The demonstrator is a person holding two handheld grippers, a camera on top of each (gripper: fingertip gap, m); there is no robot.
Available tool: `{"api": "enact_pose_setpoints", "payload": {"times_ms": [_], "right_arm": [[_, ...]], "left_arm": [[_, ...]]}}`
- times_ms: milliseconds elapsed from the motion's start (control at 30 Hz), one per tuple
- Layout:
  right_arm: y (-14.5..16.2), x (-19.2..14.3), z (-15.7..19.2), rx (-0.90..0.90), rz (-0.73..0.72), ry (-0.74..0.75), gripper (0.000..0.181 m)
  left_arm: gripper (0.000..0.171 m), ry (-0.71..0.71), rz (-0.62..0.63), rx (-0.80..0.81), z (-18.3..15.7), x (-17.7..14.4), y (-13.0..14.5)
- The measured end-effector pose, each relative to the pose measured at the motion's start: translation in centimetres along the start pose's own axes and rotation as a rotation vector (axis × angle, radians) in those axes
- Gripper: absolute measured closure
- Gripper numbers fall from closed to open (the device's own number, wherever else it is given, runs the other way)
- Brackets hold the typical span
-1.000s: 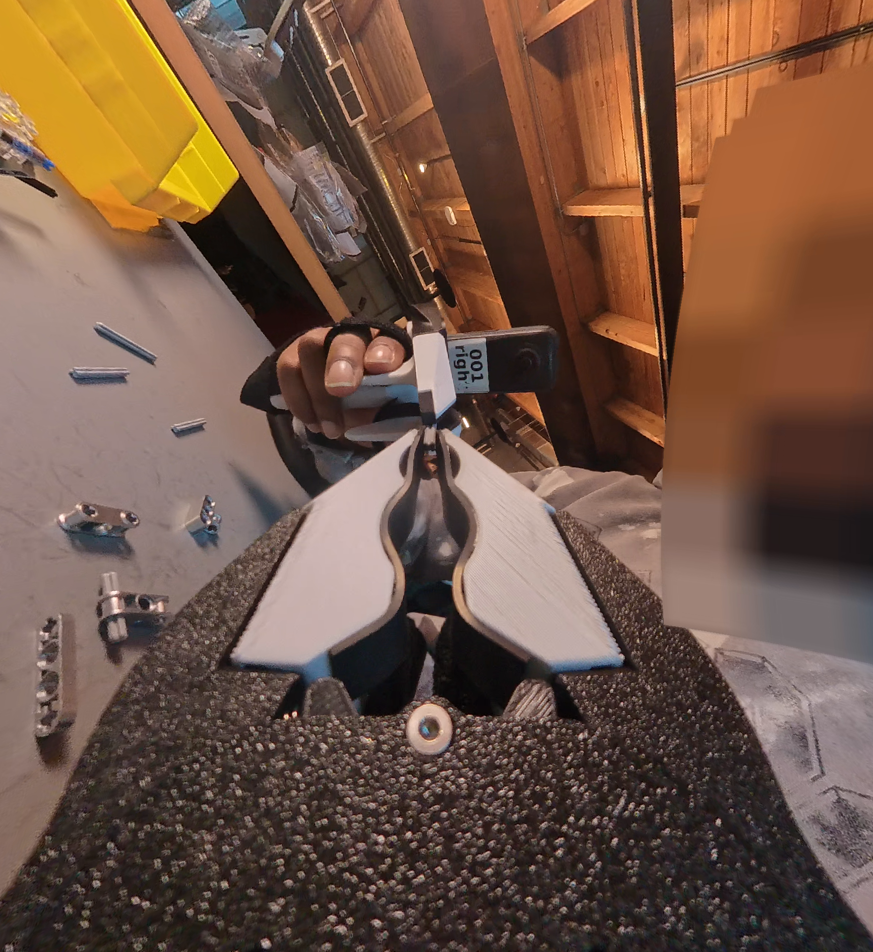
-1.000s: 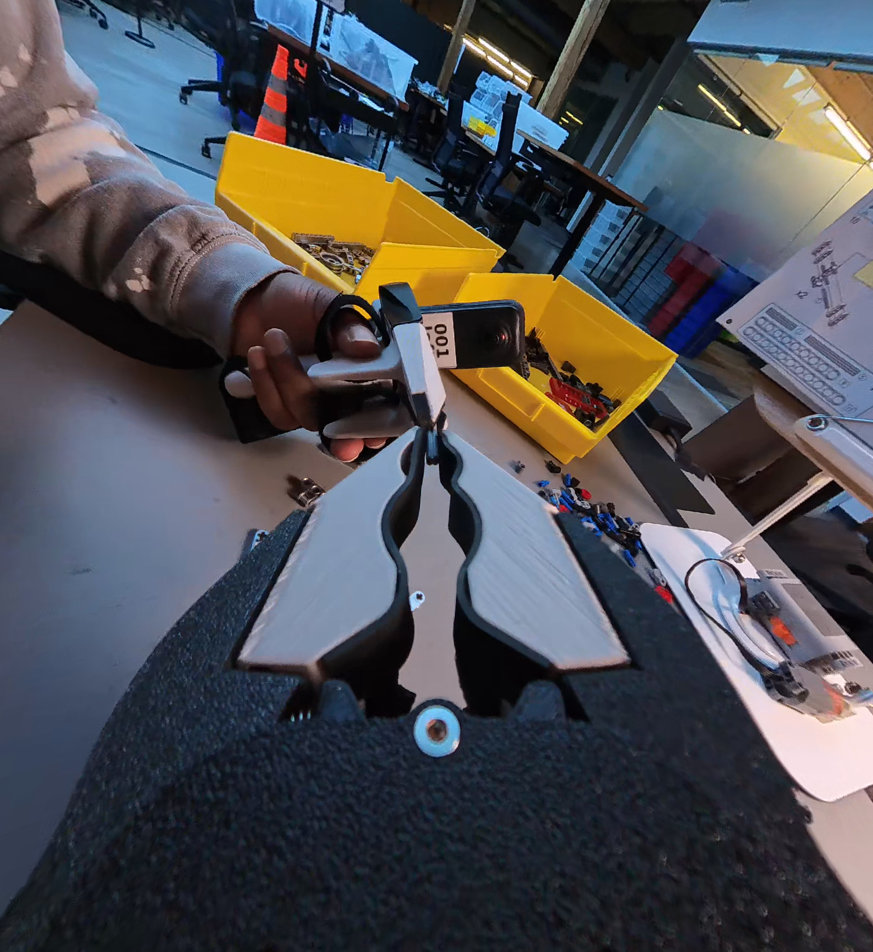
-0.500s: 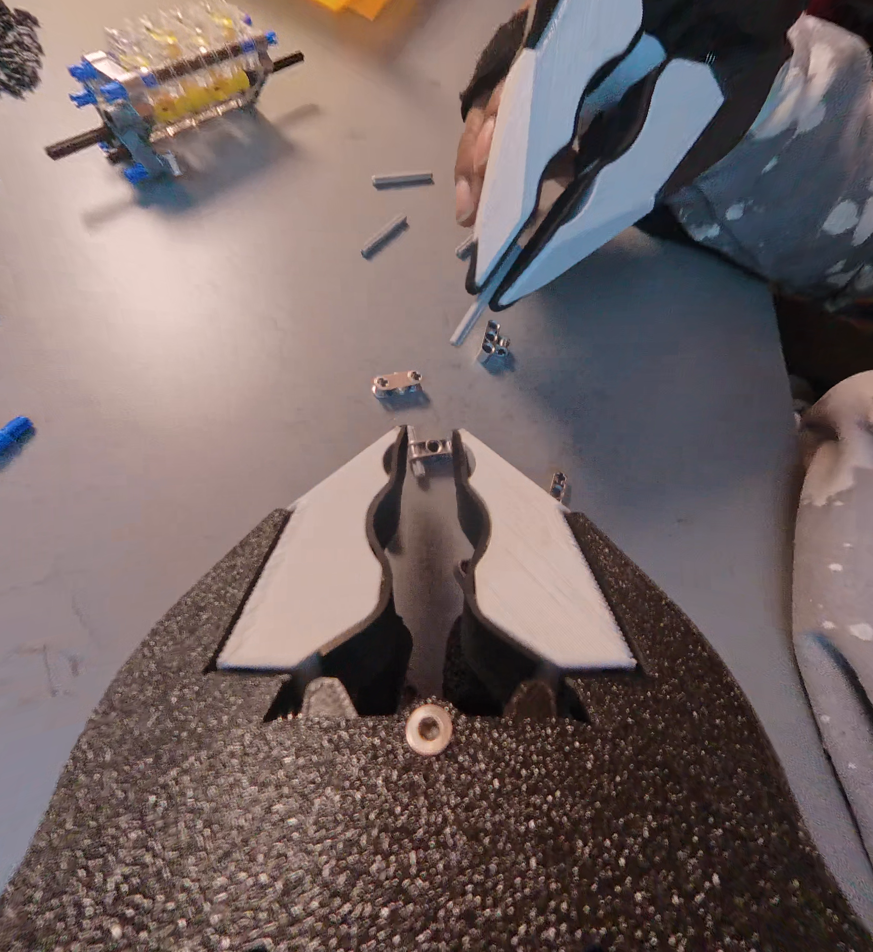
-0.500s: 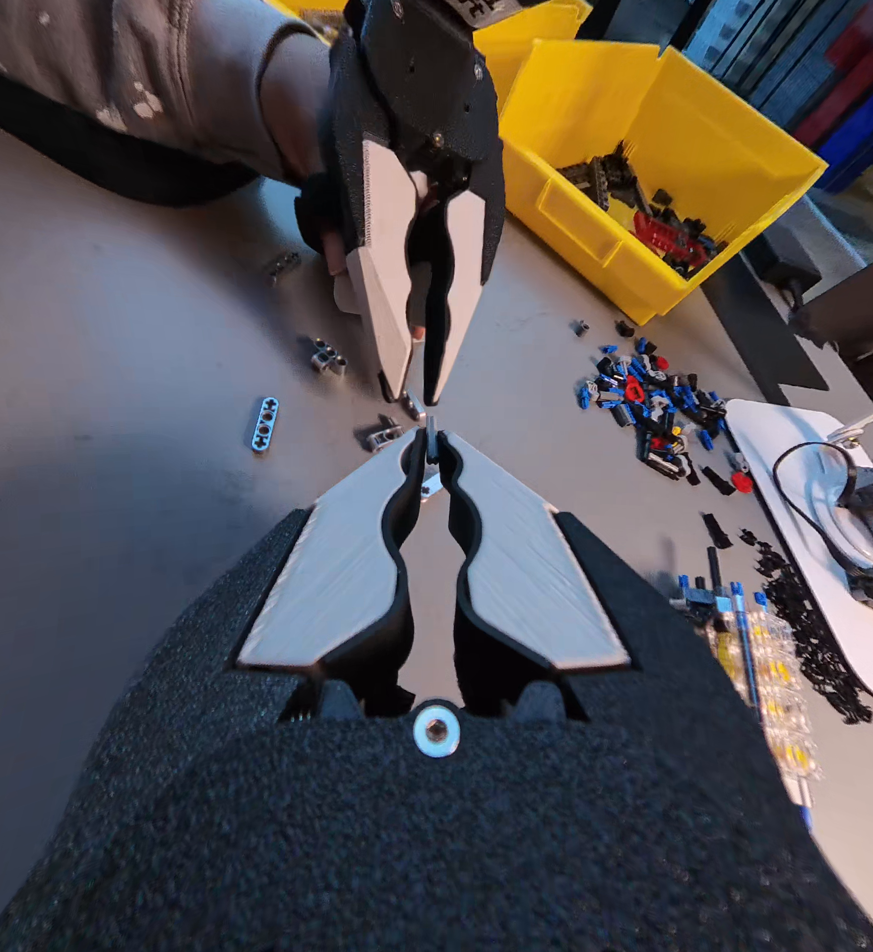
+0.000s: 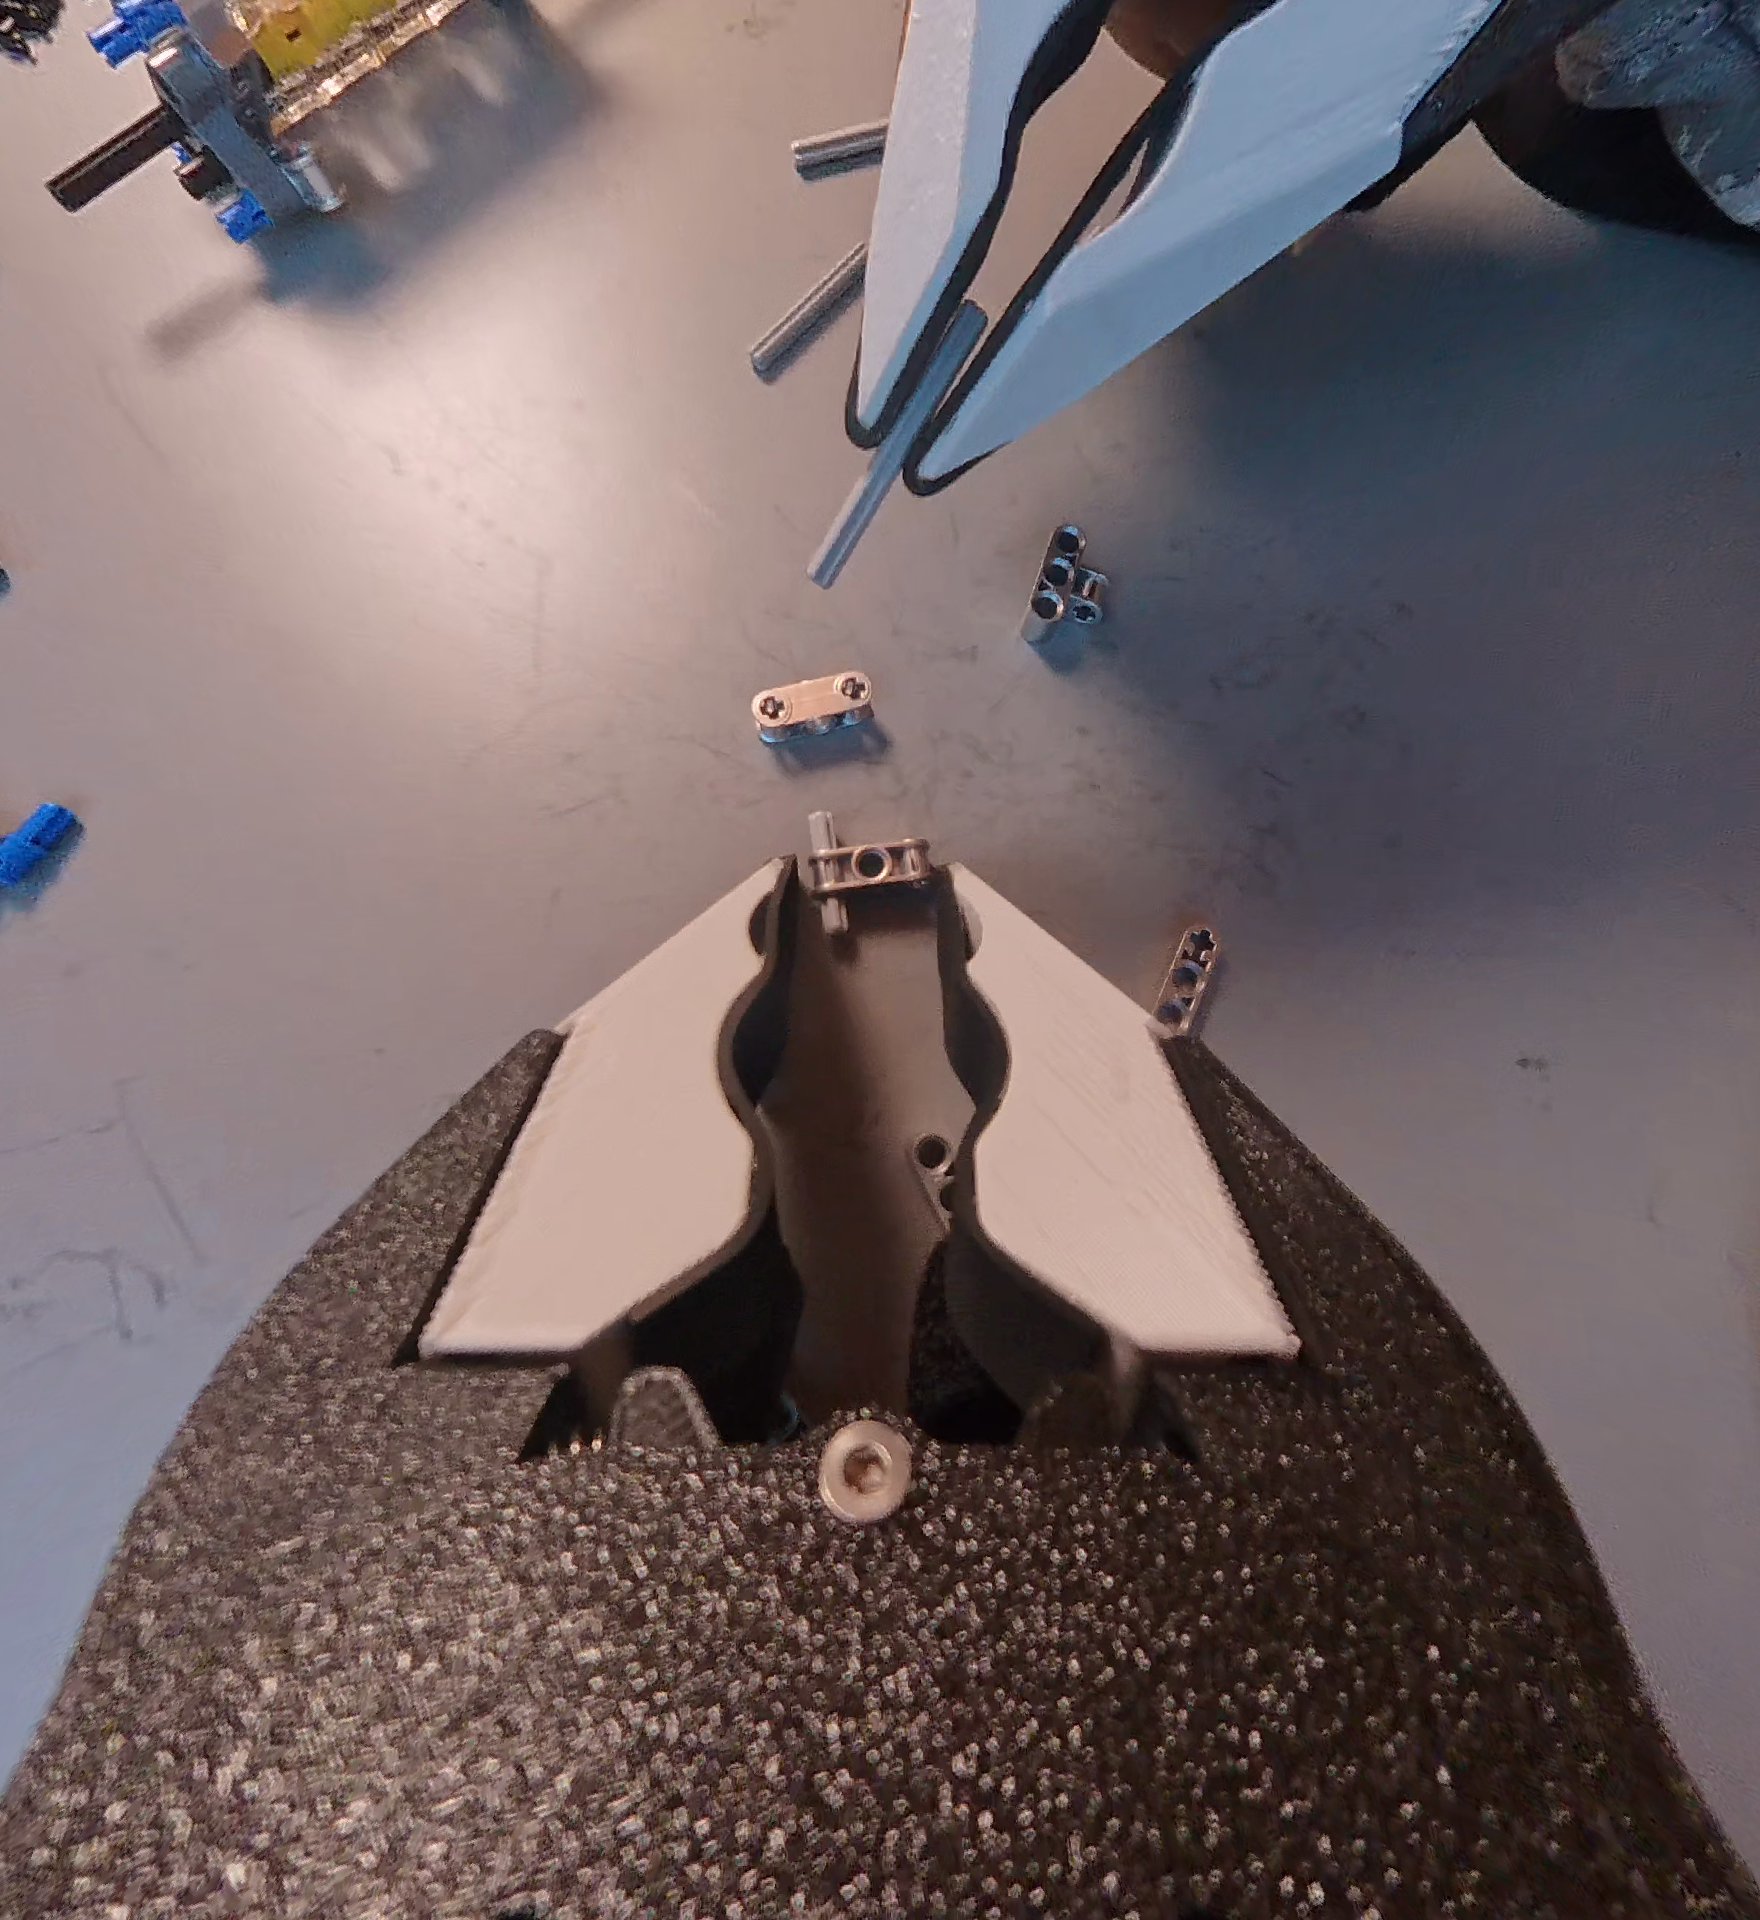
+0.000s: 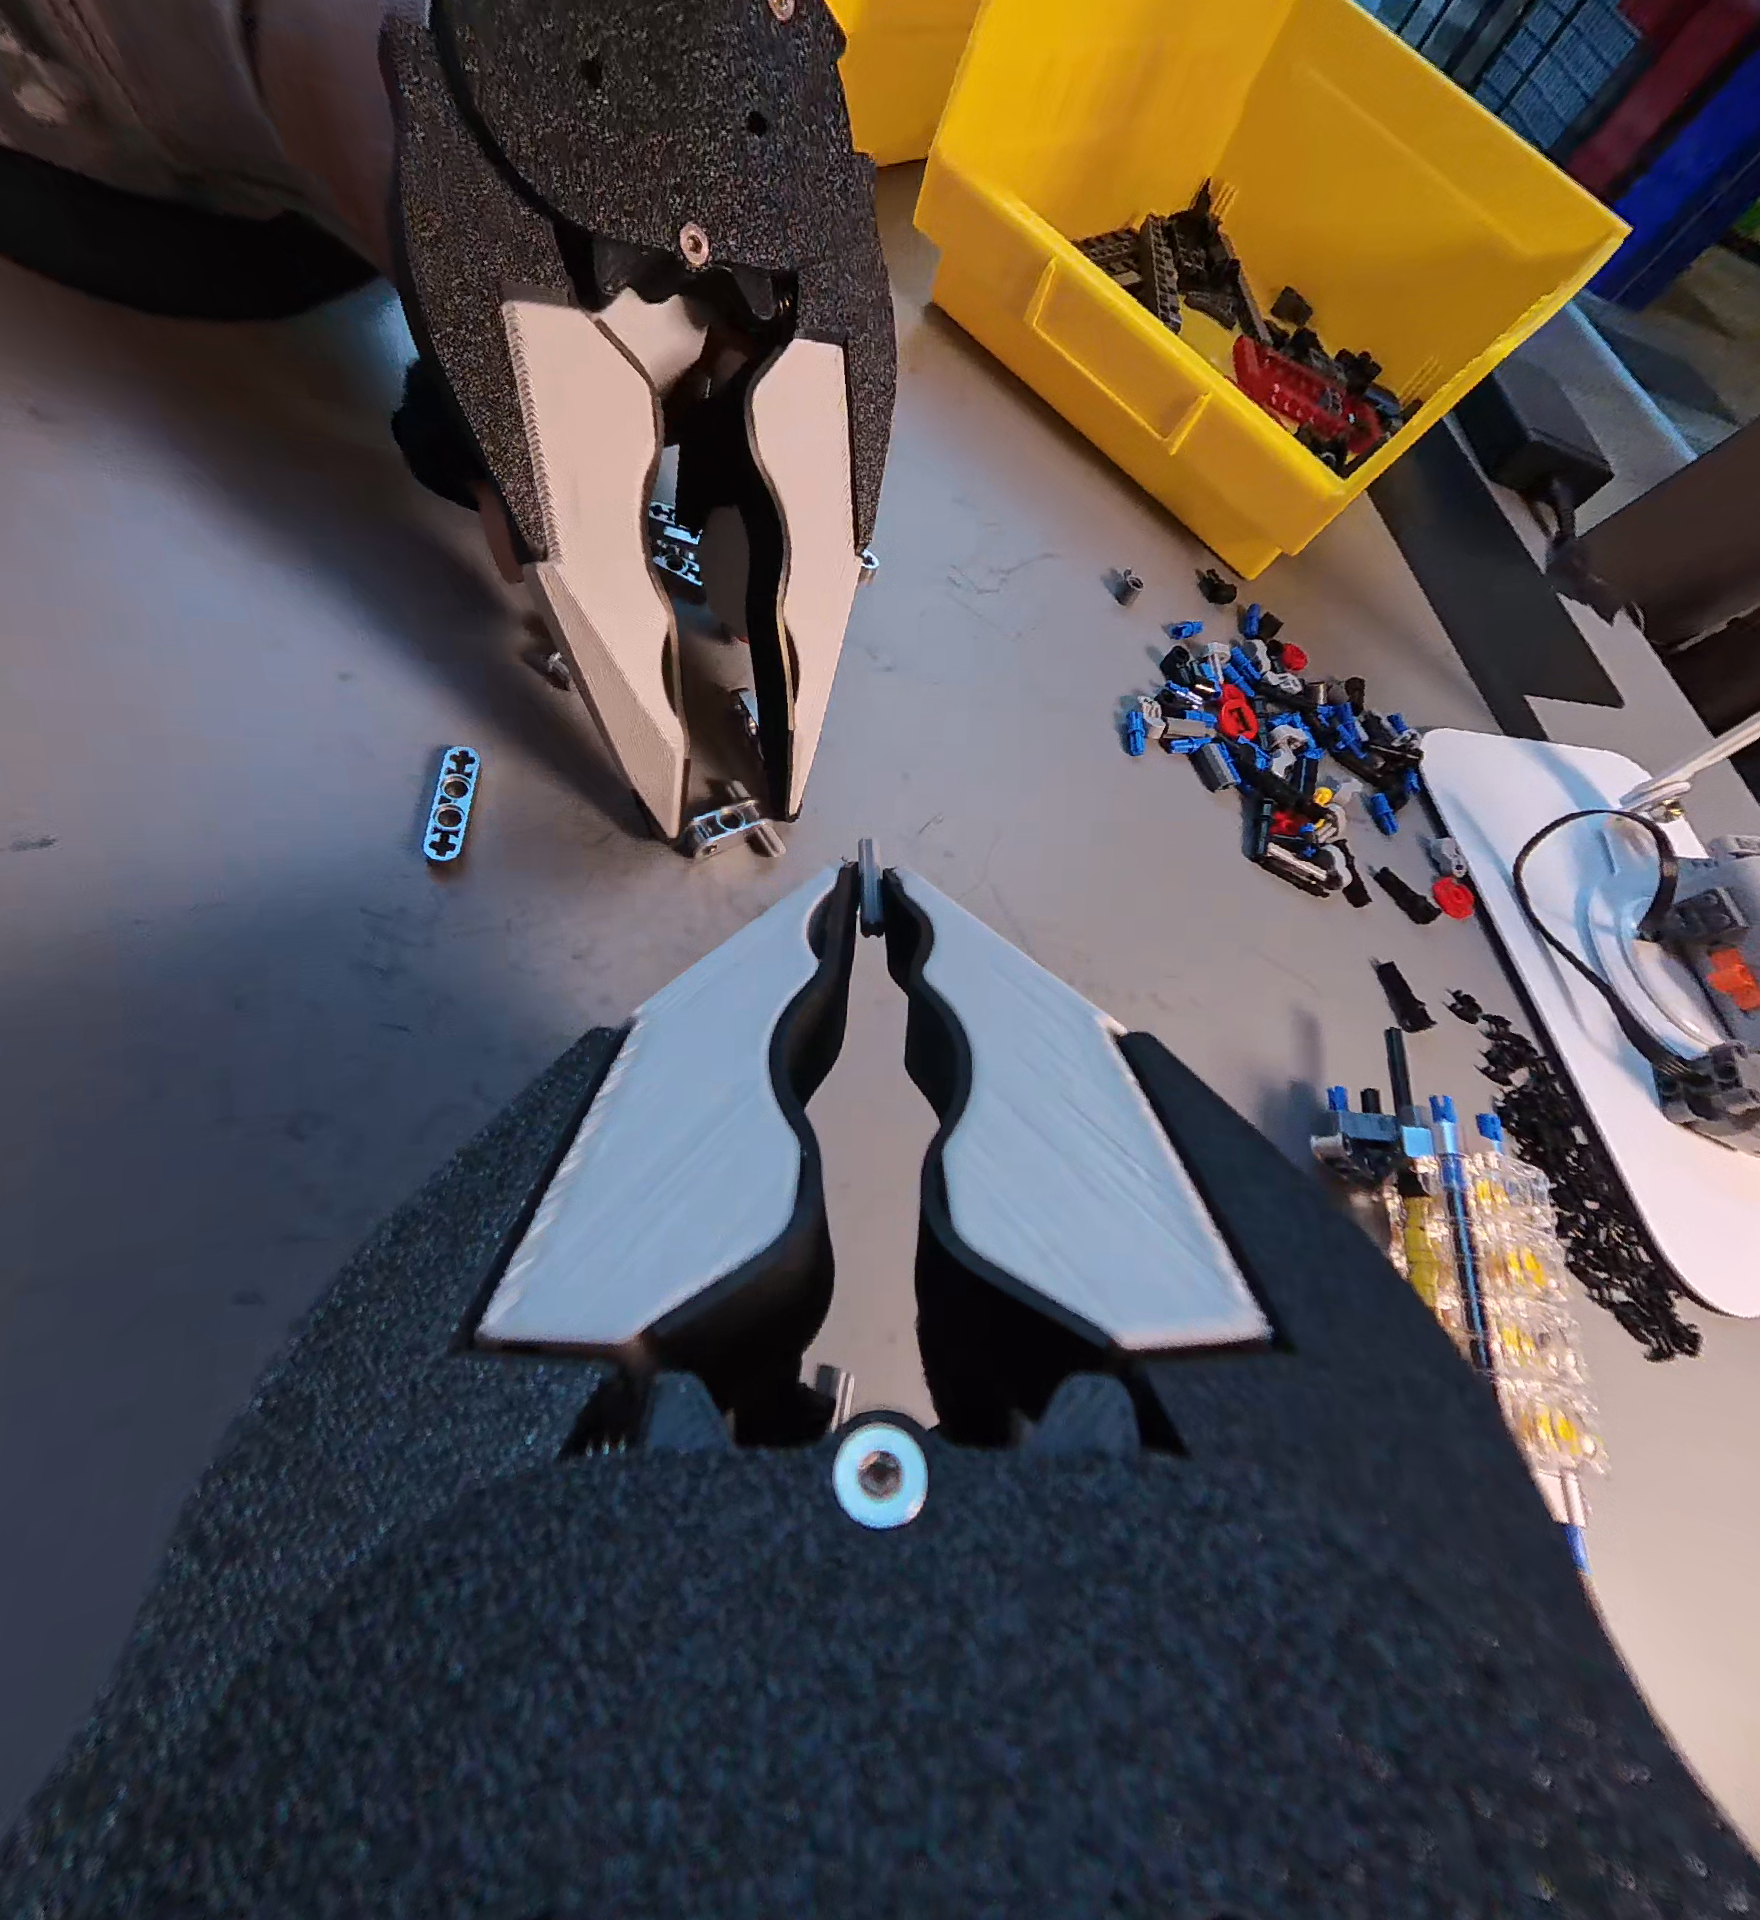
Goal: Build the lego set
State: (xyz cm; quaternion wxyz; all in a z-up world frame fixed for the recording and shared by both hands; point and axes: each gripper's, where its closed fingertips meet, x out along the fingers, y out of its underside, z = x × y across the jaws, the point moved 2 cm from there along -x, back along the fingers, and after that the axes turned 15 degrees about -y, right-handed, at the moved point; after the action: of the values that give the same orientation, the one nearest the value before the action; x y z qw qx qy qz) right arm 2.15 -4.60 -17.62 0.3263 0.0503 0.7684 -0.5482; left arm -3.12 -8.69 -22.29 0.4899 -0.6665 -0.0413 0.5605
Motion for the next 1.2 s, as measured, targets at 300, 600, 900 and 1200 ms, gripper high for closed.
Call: {"api": "enact_pose_setpoints", "payload": {"times_ms": [300,600,900,1200], "right_arm": [[-0.1,0.3,0.5,0.009,-0.009,-0.033,0.179],[-0.6,0.7,1.1,0.018,-0.03,-0.071,0.179],[-4.6,-2.8,1.1,0.099,-0.341,-0.143,0.179],[-4.3,-2.2,2.1,0.109,-0.33,-0.218,0.179]], "left_arm": [[0.149,-0.042,0.014,0.01,0.1,0.1,0.0],[0.15,0.031,-0.112,0.022,0.2,-0.3,-0.9],[0.15,0.064,-0.566,0.072,0.1,-5.5,-5.8],[0.171,0.061,-0.639,0.097,-0.4,-6.2,-6.3]]}}
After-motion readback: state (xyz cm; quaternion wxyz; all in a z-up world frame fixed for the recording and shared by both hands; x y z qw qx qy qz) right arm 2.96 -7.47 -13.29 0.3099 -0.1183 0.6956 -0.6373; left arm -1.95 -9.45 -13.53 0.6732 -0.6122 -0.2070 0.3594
